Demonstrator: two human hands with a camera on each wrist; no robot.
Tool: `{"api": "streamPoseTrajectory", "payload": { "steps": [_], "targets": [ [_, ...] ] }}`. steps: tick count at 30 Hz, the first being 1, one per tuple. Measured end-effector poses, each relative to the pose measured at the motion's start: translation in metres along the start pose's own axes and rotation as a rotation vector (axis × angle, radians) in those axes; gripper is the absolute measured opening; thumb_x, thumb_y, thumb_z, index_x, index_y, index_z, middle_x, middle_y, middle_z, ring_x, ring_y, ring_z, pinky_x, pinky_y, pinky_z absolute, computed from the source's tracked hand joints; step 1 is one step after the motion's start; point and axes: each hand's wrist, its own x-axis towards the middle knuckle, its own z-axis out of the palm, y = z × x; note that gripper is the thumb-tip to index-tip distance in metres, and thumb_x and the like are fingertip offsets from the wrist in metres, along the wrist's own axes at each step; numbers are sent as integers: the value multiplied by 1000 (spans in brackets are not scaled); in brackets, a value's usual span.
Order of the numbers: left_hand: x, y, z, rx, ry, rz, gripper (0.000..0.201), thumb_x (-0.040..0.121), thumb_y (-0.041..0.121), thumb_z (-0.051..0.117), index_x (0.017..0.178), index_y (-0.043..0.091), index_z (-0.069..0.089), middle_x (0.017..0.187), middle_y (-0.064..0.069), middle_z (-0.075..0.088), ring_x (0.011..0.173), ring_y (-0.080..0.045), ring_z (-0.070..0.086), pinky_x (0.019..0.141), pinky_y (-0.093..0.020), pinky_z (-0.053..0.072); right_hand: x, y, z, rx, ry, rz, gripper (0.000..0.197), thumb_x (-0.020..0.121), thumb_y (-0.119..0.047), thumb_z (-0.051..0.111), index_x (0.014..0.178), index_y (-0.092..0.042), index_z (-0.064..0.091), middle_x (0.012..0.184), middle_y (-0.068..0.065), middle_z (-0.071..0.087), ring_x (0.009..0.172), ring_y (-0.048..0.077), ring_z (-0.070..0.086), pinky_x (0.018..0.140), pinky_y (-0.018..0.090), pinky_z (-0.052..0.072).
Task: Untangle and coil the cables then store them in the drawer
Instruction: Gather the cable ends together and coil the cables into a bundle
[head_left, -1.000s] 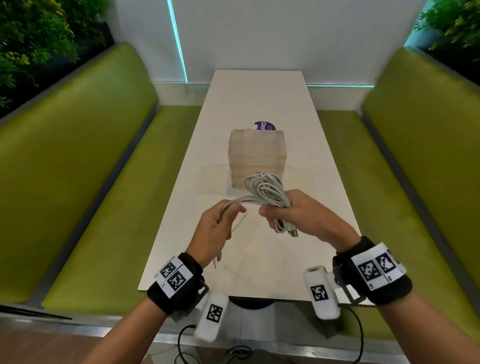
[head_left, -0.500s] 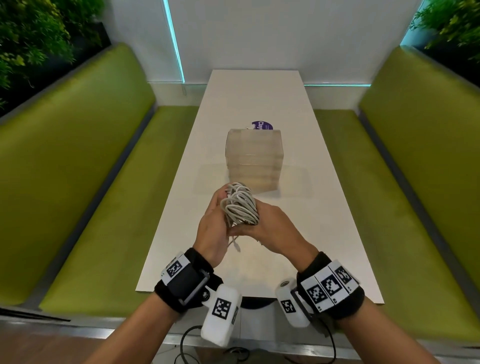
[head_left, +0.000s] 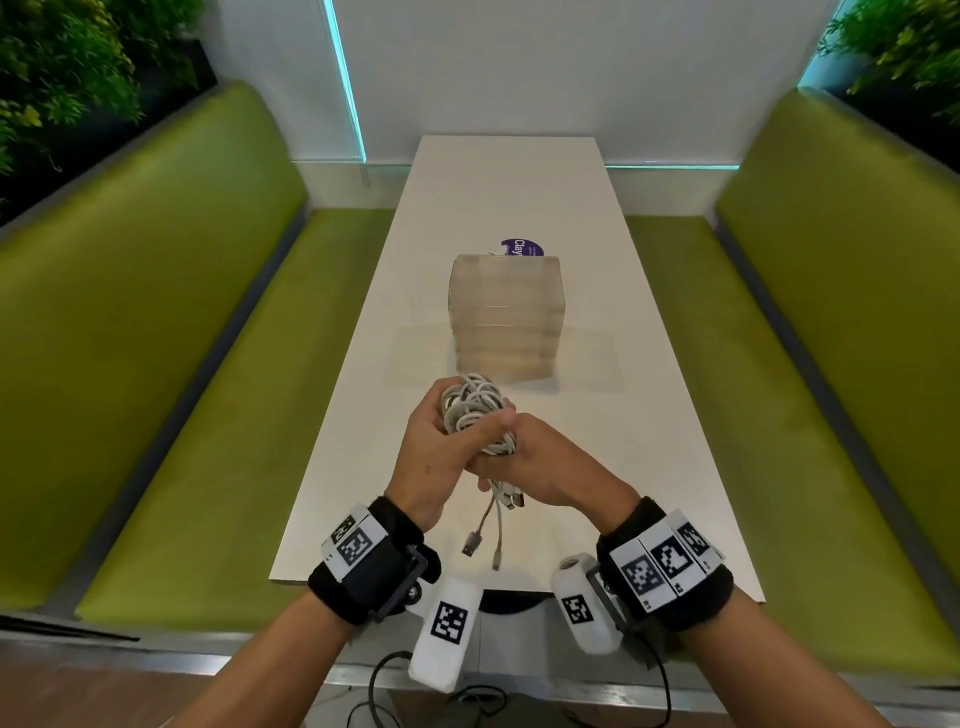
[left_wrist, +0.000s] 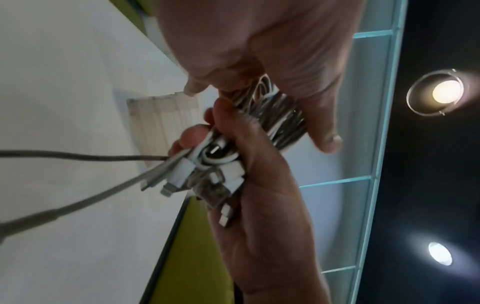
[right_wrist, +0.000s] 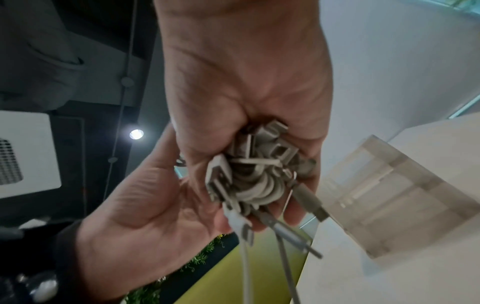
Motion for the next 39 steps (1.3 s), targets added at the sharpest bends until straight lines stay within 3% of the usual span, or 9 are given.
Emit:
{"api": "streamPoseTrajectory", "payload": {
  "steps": [7, 12, 16, 20, 24, 26, 29, 33, 39],
  "targets": [
    [-1, 6, 8, -58, 54, 8, 16, 76, 7, 74, 87, 9, 62, 87, -27, 66, 86, -33, 67, 74, -38, 58, -6, 0, 0, 46, -86, -56, 11, 84, -31, 62, 77, -24, 66, 77, 2, 66, 73, 17, 59, 76, 43, 50],
    [-1, 9, 10, -16, 49, 34, 9, 84, 3, 66, 86, 9, 61, 84, -22, 68, 83, -28, 68, 75, -37, 58, -8, 0, 6, 114, -36, -81, 20, 74, -24, 52, 62, -12, 63, 54, -5, 63, 55, 15, 57, 57, 27, 47],
    [-2, 9, 12, -10, 40, 47, 9, 84, 2, 66, 89, 7, 60, 82, -19, 70, 82, -27, 69, 73, -35, 58, -9, 4, 9, 132, -1, -110, 23, 75, -22, 50, 54, -16, 56, 49, -5, 57, 50, 13, 53, 56, 30, 45],
    [-1, 7, 6, 54, -47, 50, 43, 70, 27, 80, 104, 11, 59, 103, -23, 67, 94, -34, 67, 76, -44, 57, -10, 7, 5, 161, 31, -127, 29, 83, -35, 54, 58, -20, 56, 53, -6, 58, 51, 11, 53, 55, 27, 44],
    [2, -11, -13, 291, -330, -65, 86, 67, 35, 82, 138, 22, 34, 128, 1, 59, 120, -14, 56, 96, -34, 48, -11, 12, -7, 312, 192, -166, 24, 89, -27, 62, 74, -10, 67, 61, -6, 64, 59, 9, 58, 60, 24, 46],
    [0, -20, -19, 554, -421, -117, 58, 80, 36, 72, 130, 24, 45, 123, -1, 64, 118, -15, 58, 101, -35, 45, -10, 12, -15, 363, 283, -161, 30, 92, -23, 60, 69, -4, 65, 63, 6, 63, 57, 14, 56, 57, 26, 44],
    [0, -19, -20, 707, -429, -111, 15, 97, 23, 51, 102, 12, 61, 84, -4, 70, 75, -16, 67, 78, -35, 53, -11, 13, -26, 329, 312, -147, 36, 92, -26, 60, 68, 1, 64, 69, 25, 62, 56, 20, 53, 52, 27, 43],
    [8, -6, -25, 930, -417, 6, 26, 99, 24, 46, 83, 14, 64, 62, 5, 58, 52, -1, 48, 57, -14, 38, -14, 13, -39, 172, 211, -111, 23, 90, -24, 64, 74, -7, 66, 69, 12, 67, 57, 15, 57, 52, 25, 46],
    [11, -8, -24, 1048, -483, 150, 28, 92, 13, 48, 72, 30, 56, 64, 5, 60, 57, -5, 53, 64, -21, 46, -14, 18, -36, -176, 39, -70, 22, 85, -36, 68, 99, -19, 64, 94, -2, 64, 71, 22, 62, 62, 37, 55]
  ]
}}
